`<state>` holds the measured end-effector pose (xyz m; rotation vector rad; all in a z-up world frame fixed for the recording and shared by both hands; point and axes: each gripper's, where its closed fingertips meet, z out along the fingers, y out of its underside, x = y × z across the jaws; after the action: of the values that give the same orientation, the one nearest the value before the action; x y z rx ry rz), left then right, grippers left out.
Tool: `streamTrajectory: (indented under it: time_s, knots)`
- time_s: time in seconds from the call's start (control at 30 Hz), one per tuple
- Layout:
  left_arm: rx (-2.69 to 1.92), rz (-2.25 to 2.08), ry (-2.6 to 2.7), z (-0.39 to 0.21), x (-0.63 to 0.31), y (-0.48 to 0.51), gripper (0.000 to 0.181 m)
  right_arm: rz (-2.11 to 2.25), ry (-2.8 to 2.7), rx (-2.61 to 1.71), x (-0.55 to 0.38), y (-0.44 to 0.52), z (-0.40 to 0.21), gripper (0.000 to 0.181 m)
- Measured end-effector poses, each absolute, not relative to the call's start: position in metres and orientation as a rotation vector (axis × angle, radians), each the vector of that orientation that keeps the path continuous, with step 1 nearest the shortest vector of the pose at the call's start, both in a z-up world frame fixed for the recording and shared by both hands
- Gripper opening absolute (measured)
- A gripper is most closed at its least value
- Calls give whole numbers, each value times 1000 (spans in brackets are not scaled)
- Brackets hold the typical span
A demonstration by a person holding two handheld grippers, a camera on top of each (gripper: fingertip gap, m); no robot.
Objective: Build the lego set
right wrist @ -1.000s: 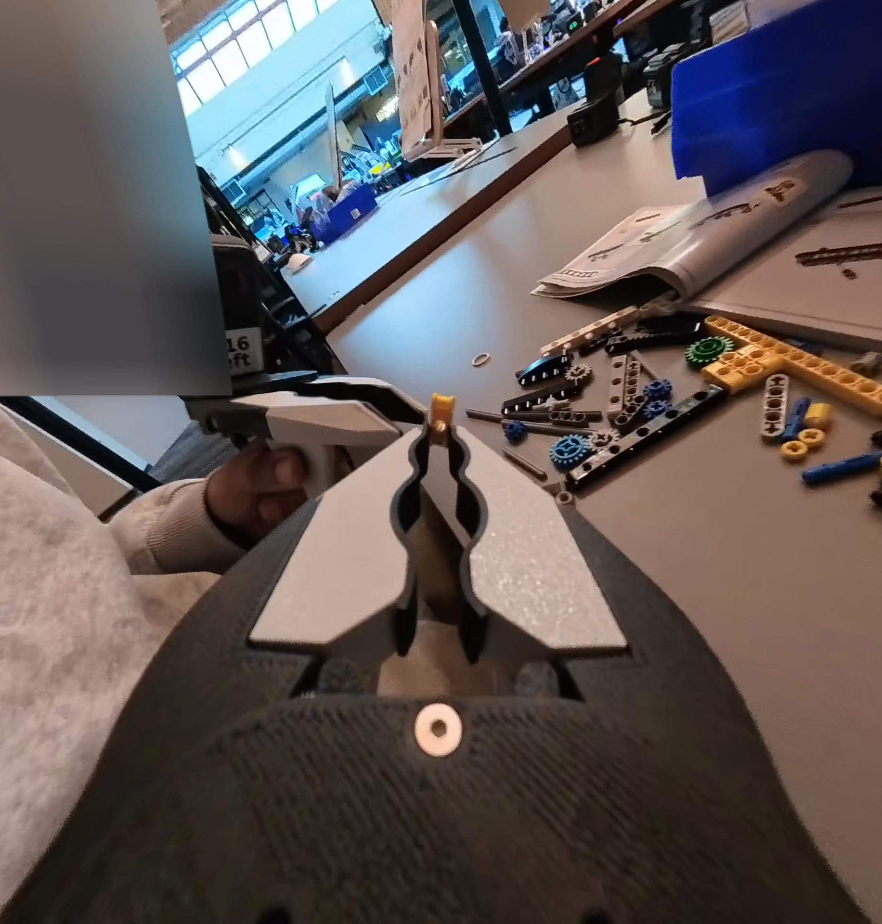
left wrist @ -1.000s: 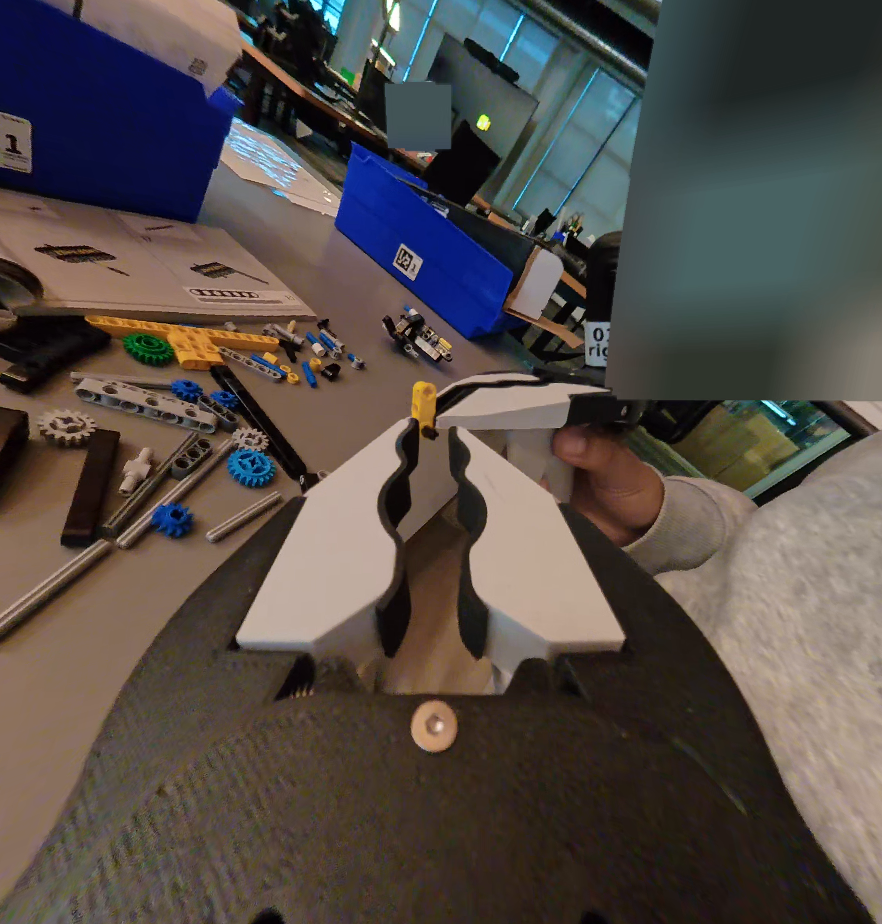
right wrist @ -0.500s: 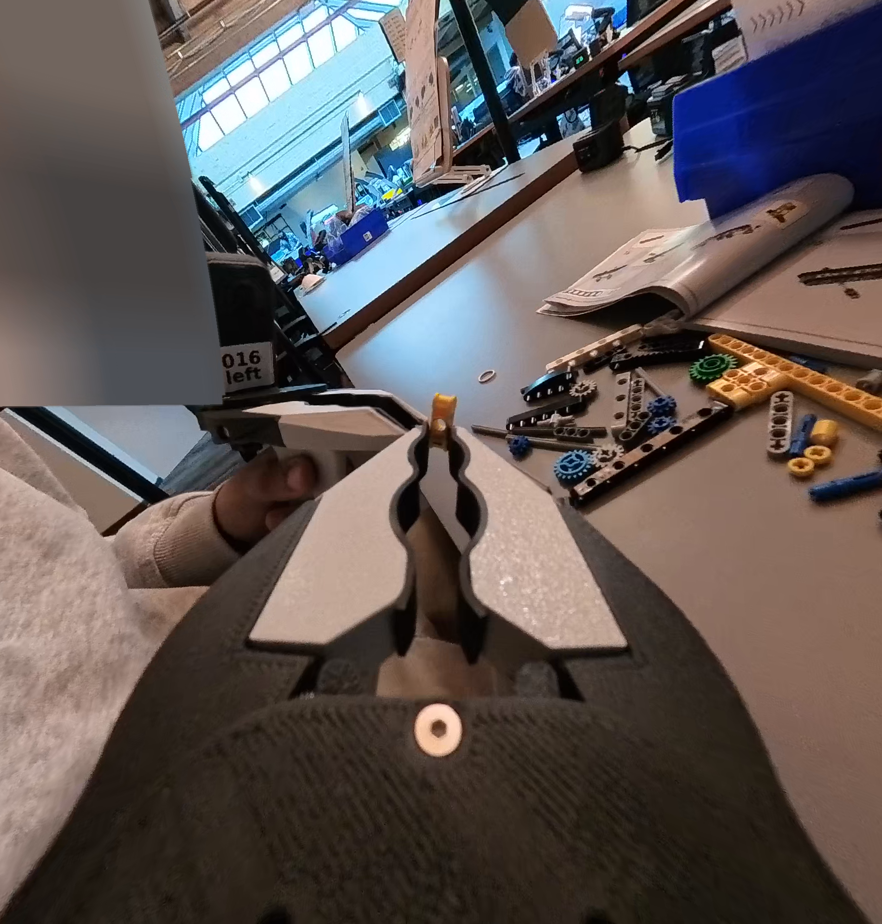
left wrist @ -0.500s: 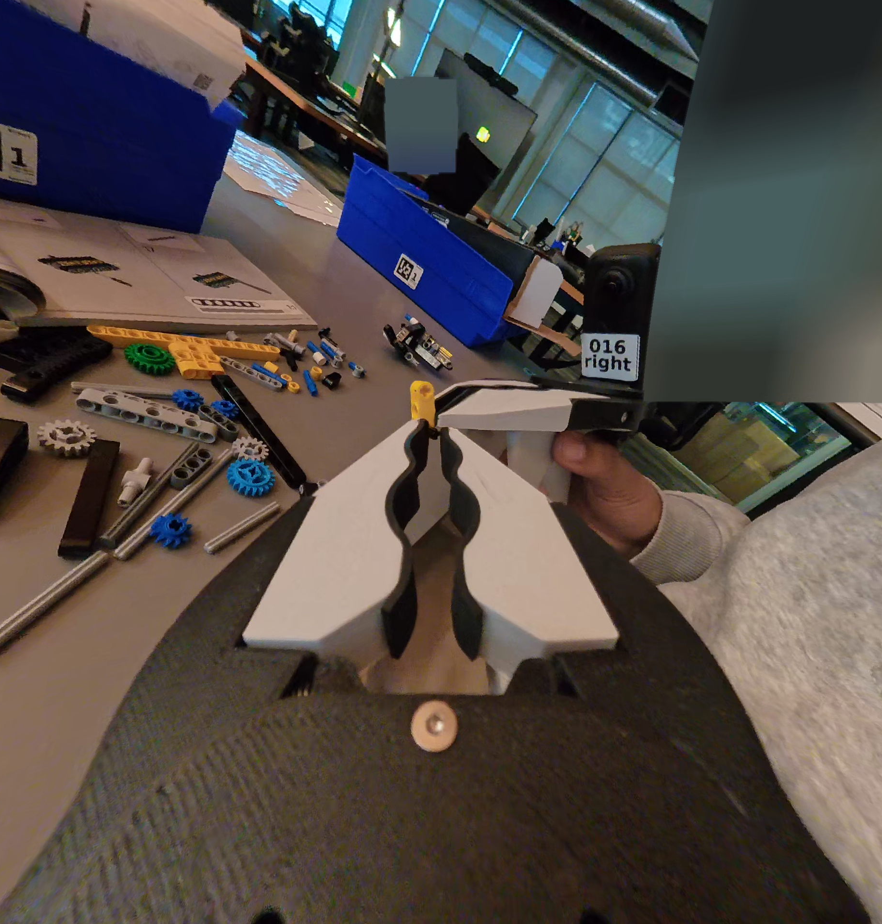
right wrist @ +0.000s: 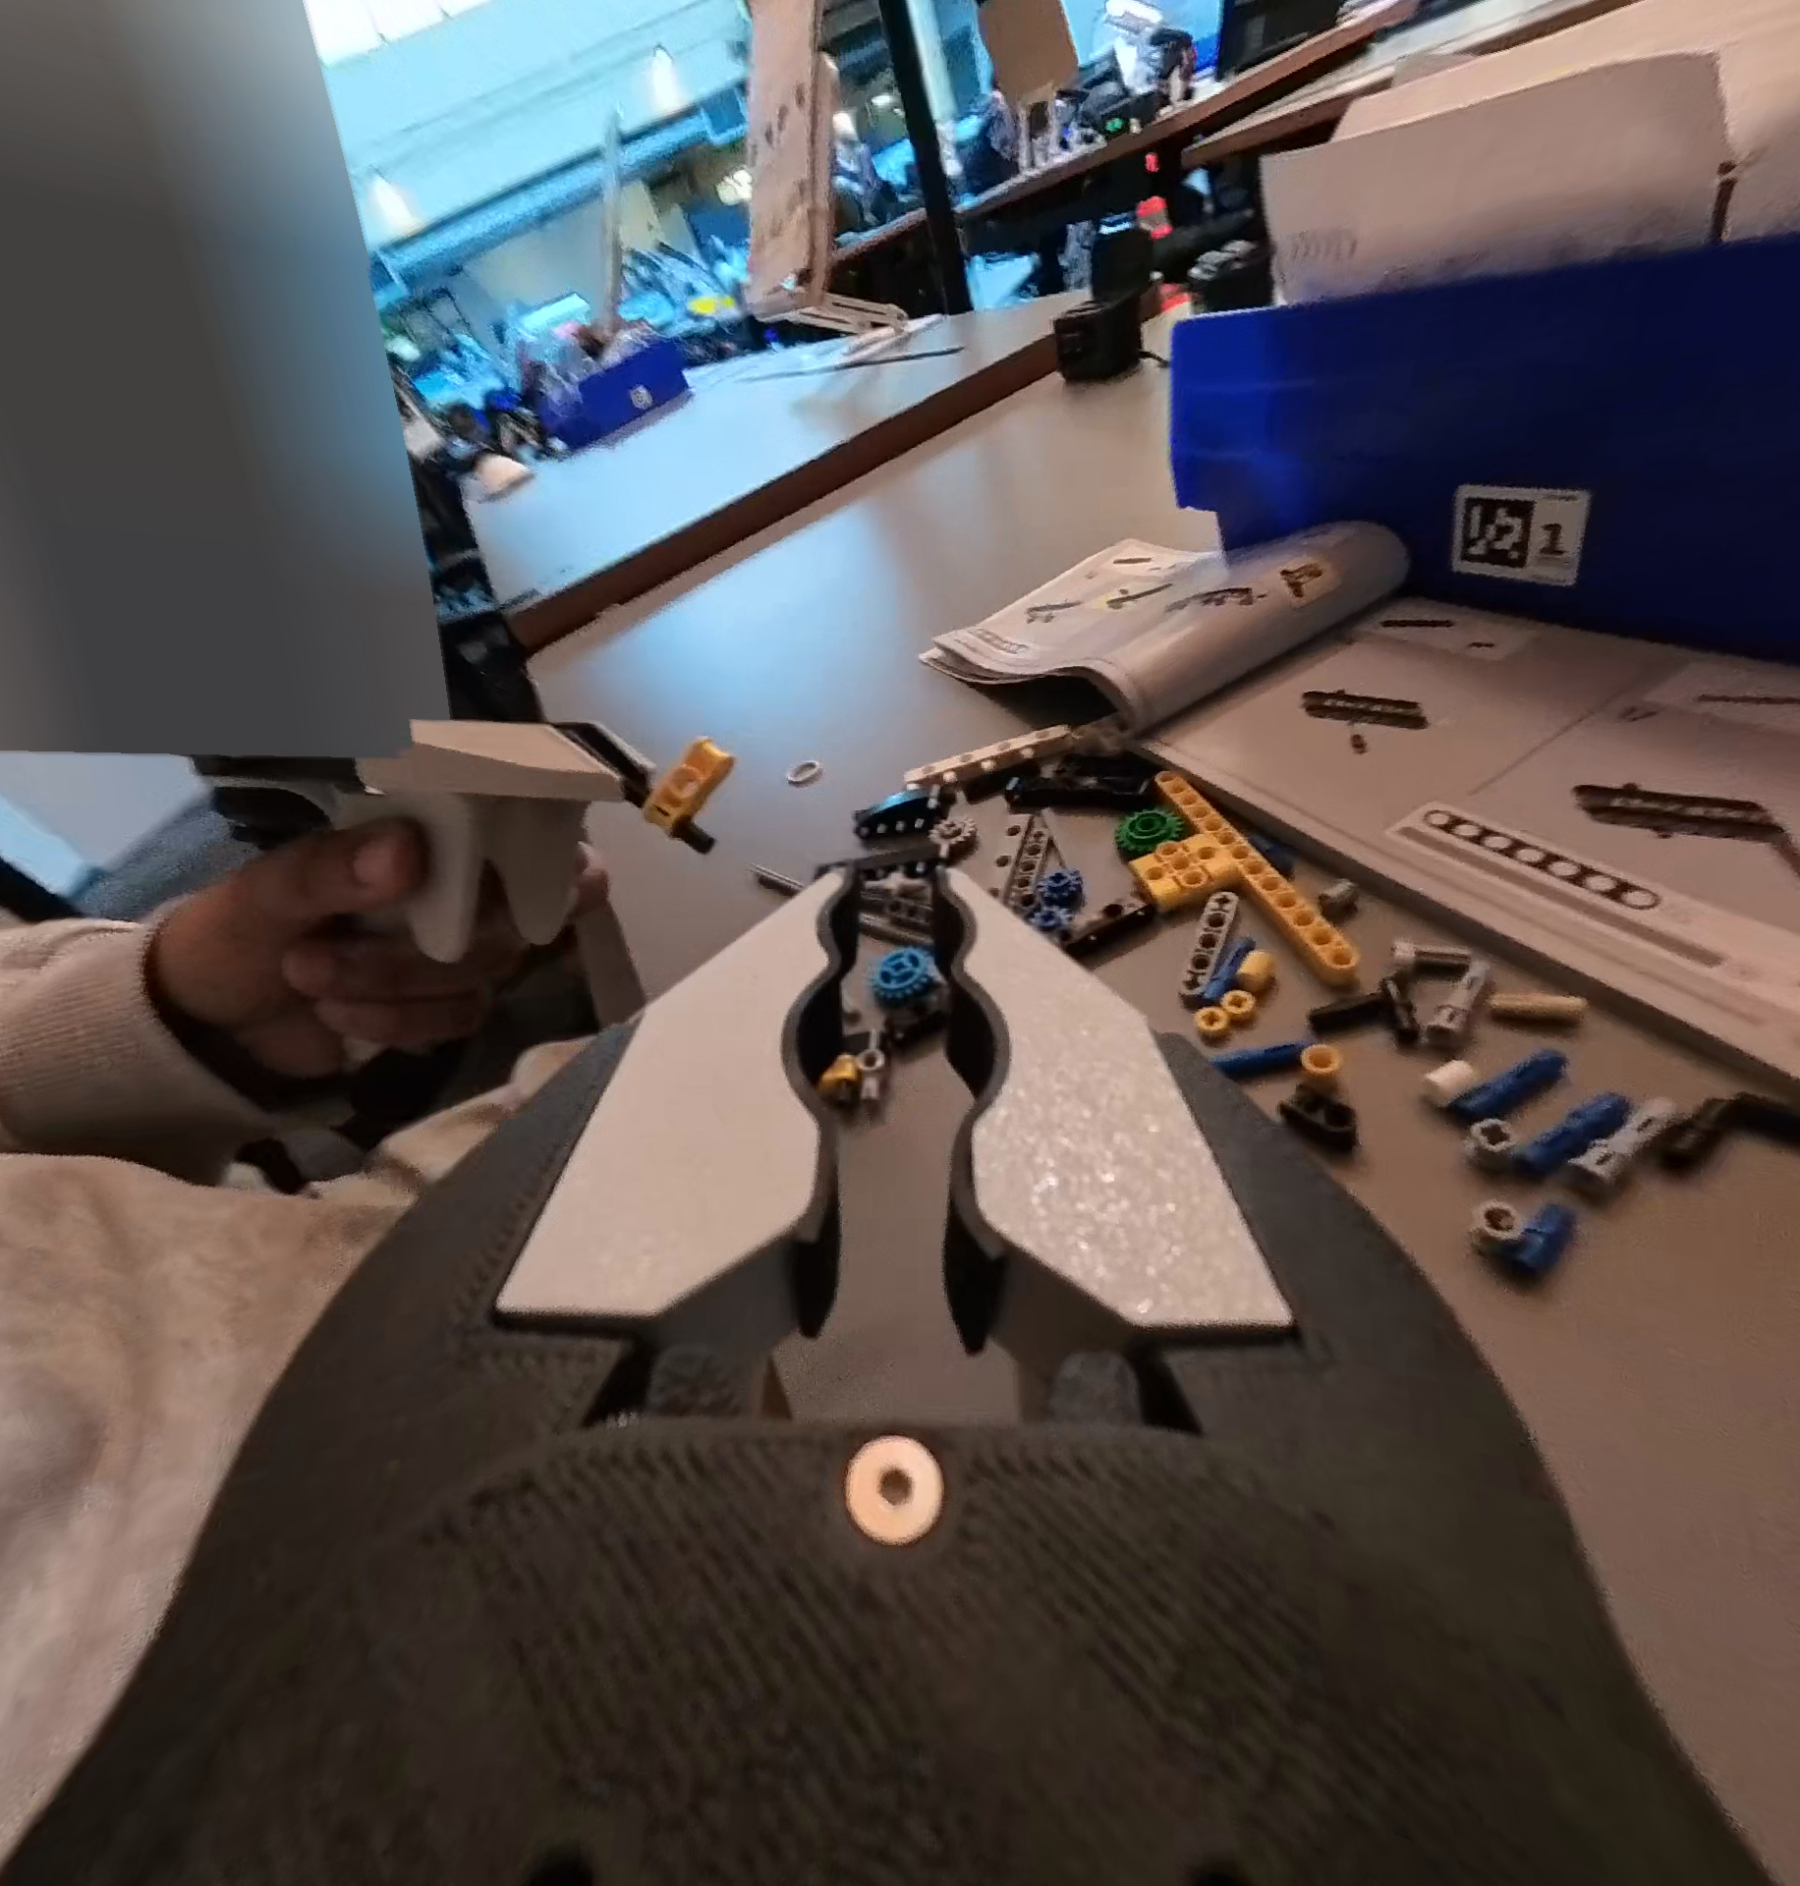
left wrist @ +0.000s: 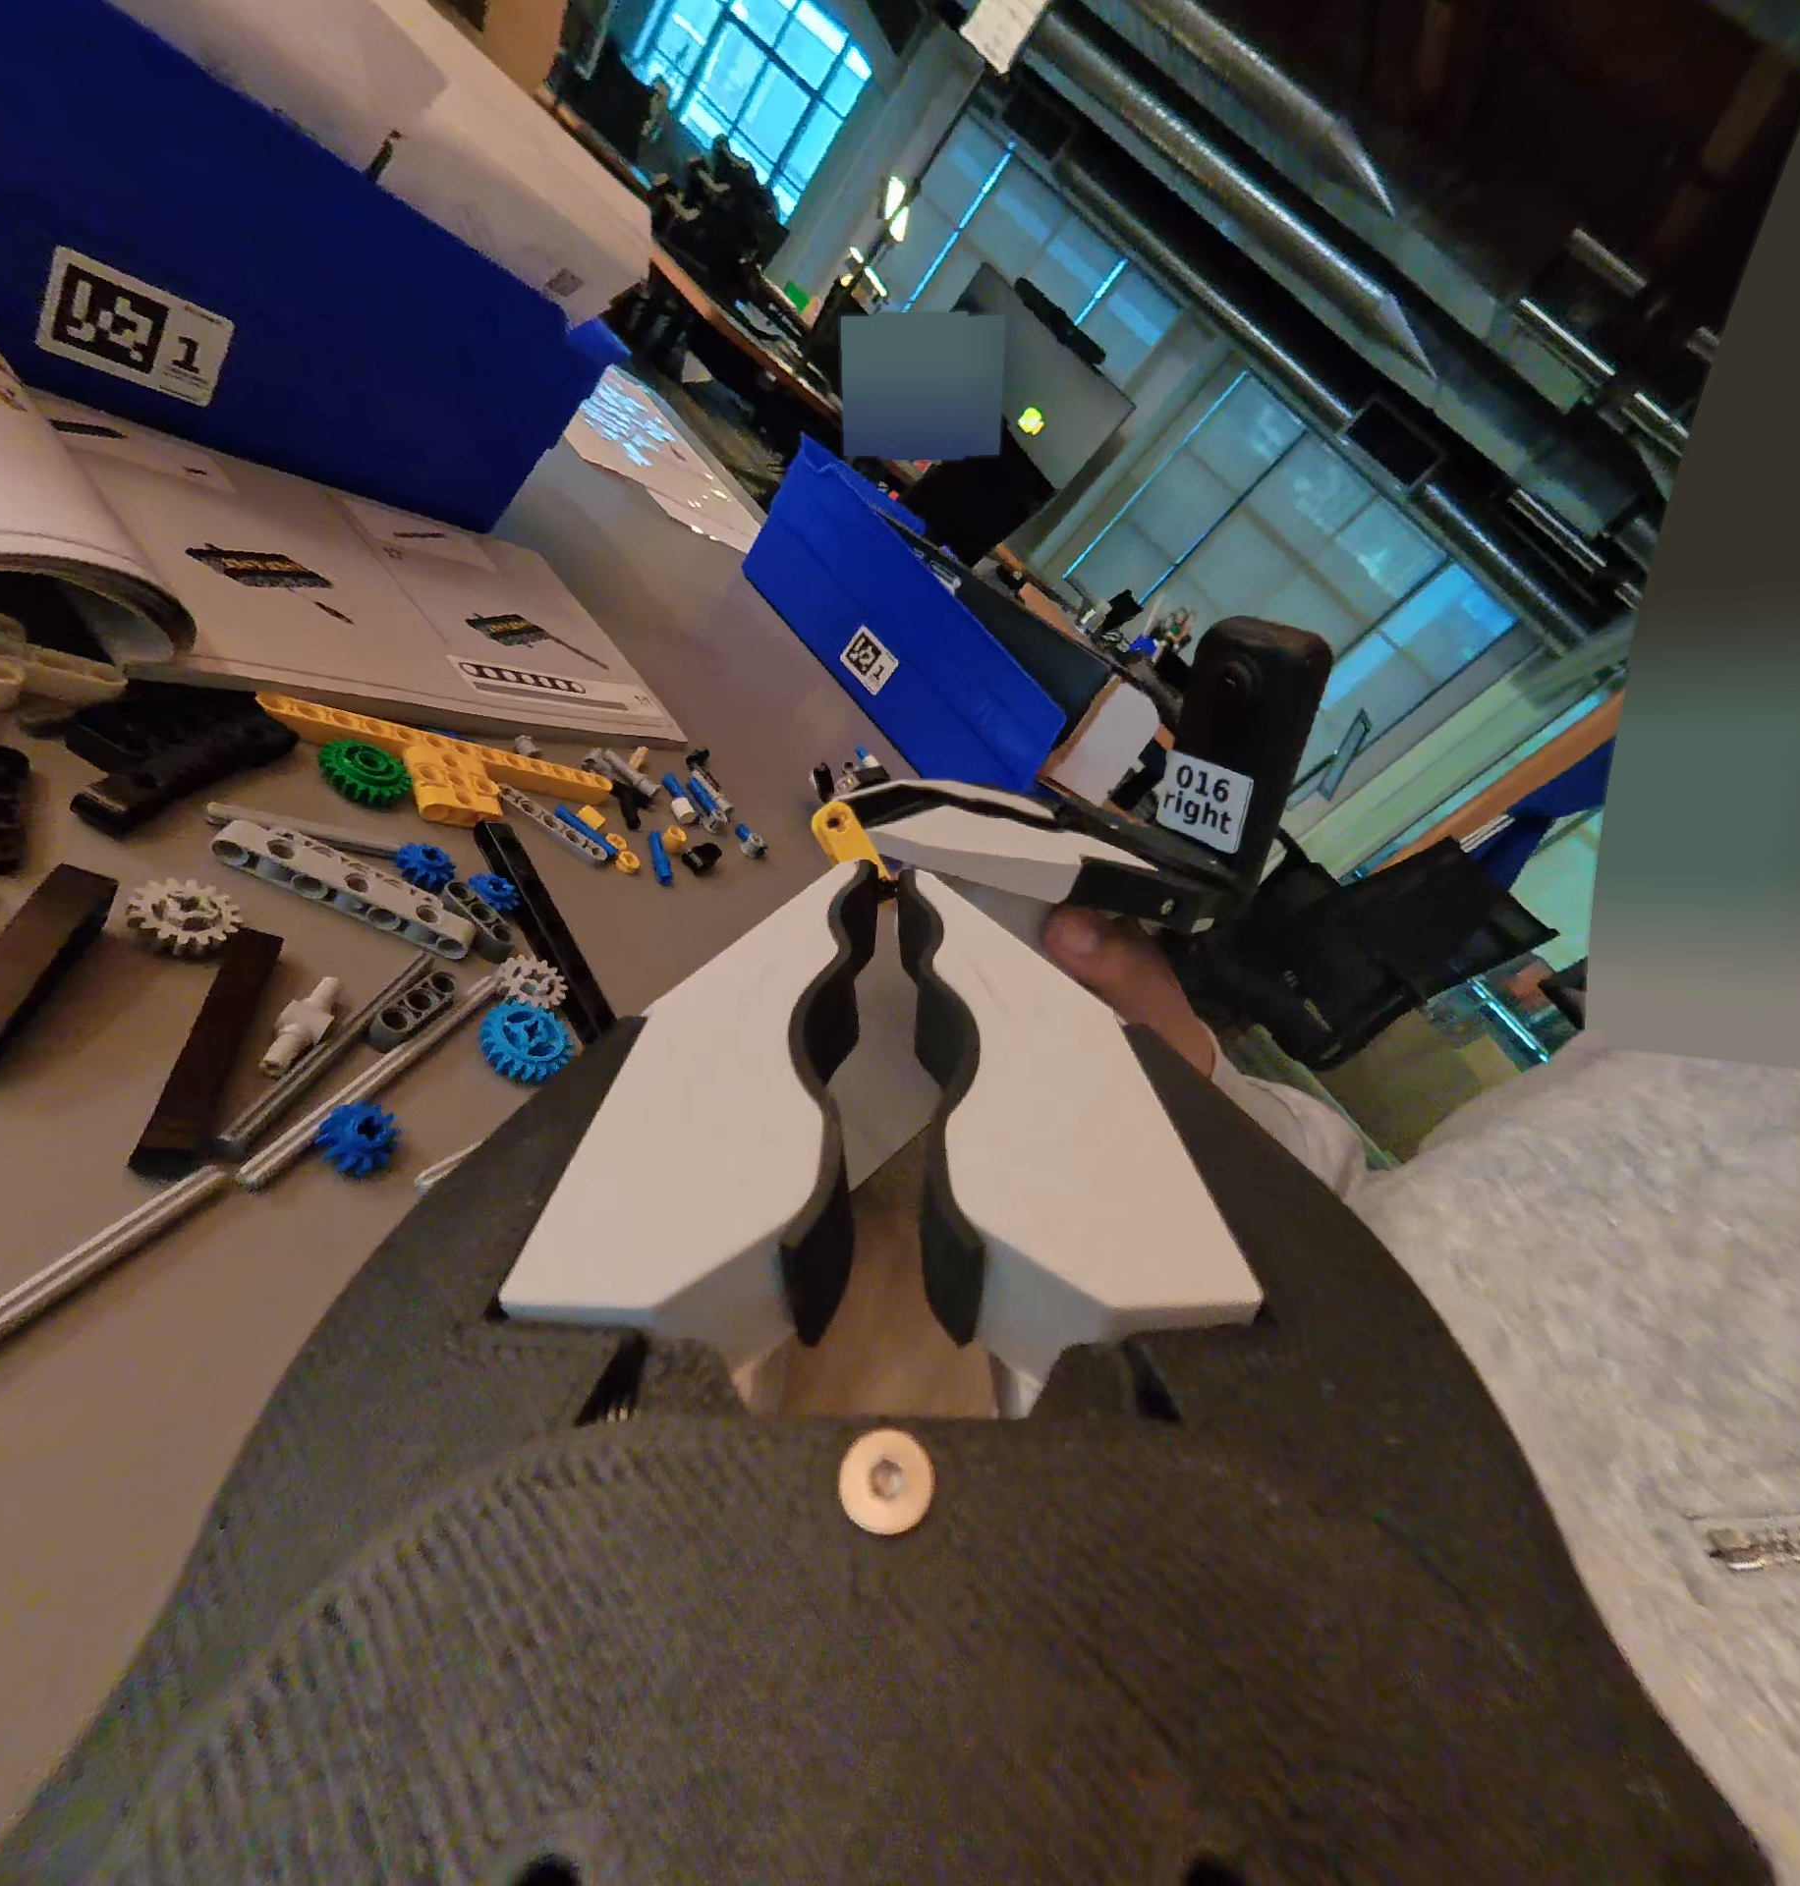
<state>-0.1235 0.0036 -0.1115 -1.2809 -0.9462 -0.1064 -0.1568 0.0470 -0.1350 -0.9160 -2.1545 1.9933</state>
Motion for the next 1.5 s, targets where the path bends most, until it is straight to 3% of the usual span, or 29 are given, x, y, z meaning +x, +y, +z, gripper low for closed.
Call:
streamTrajectory:
  time_s: [0.2,0.47,0.9,1.2,1.5]
  knots:
    - [-1167,-145,-1042,-103,-134,16,1,2220,-2099,-933,-135,57,-118,17]
    - [-1140,-220,-972,-91,-150,42,1,2211,-2015,-992,-137,82,-119,17]
    - [-1096,-285,-711,-92,-147,-6,1,1648,-1980,-794,-138,95,-142,17]
    - [-922,-414,-593,-64,-127,-28,0,1971,-1880,-903,-130,74,-124,22]
    - [-934,-505,-545,-68,-103,-17,1,1762,-2004,-632,-111,64,-125,21]
